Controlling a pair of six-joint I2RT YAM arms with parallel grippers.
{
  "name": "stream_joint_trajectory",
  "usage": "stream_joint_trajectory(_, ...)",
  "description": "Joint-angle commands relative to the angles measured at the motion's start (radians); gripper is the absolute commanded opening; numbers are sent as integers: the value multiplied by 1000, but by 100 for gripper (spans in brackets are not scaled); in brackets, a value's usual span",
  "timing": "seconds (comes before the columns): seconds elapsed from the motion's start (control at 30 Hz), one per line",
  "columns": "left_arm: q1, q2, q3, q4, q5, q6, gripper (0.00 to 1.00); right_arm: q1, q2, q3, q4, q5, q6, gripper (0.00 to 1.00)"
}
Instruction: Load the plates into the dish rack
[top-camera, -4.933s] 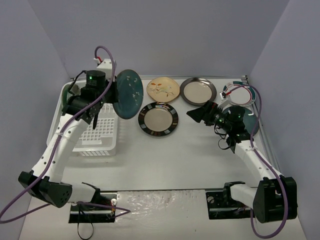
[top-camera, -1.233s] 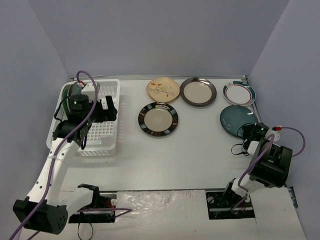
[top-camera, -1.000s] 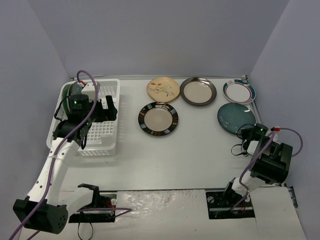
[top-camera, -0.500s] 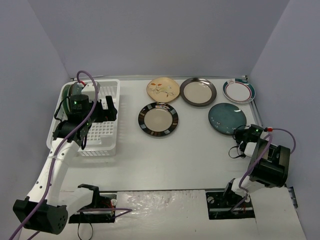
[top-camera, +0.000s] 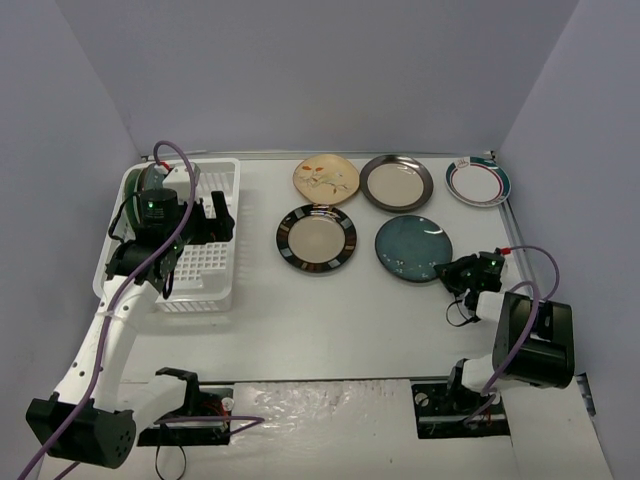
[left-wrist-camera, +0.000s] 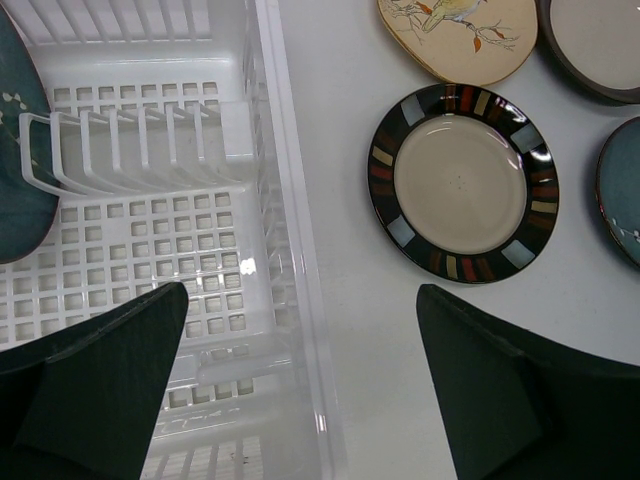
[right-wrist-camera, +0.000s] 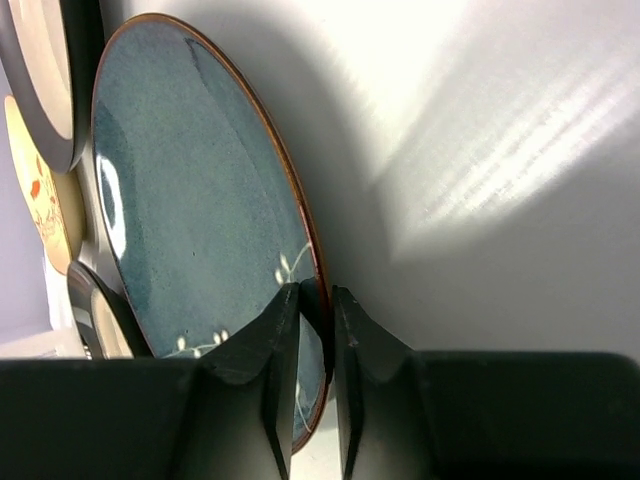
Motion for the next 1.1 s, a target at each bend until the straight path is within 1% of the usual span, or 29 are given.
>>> stream_joint_trajectory(0.0, -1, 4, 15, 63, -4, 16, 97, 13, 104, 15, -115, -85, -135, 21)
stream_joint_trajectory(0.1, -1, 6, 15, 62, -13, 21, 97, 12, 148, 26, -79, -118, -144, 32)
stream_joint_trajectory(0.27, 0, 13, 11, 65, -16, 25, 97, 13, 189, 41, -33, -132, -144, 40)
stream_joint_trajectory(0.3, 0, 15, 11, 65, -15, 24, 97, 13, 191, 42, -27, -133, -142, 39)
stream_joint_trajectory(0.33, -1, 16, 11, 68, -12, 24, 97, 13, 204, 46, -20, -140, -141, 34)
stream_joint_trajectory(0.37, -1, 19, 10, 69, -4, 22, 97, 13, 209, 48, -10, -140, -140, 25)
stream_joint_trajectory(0.5, -2, 18, 1, 88, 22, 14, 97, 12, 196, 52, -11, -131, -147, 2)
stream_joint_trajectory(0.53, -3, 17, -1, 93, 31, 9, 97, 11, 181, 54, -19, -130, -151, 0)
stream_joint_trajectory(0.63, -4, 18, -3, 103, 60, -10, 97, 8, 130, 62, -47, -131, -149, 0)
stream_joint_trajectory(0.87, -8, 21, 13, 136, 171, -110, 97, 8, -137, 128, -170, -133, -130, 0)
stream_joint_trajectory(0.97, -16, 13, 13, 163, 215, -161, 97, 7, -260, 153, -180, -147, -117, 0)
stream_joint_trajectory(1.07, -35, 5, 7, 192, 243, -215, 97, 7, -301, 180, -166, -198, -102, 0)
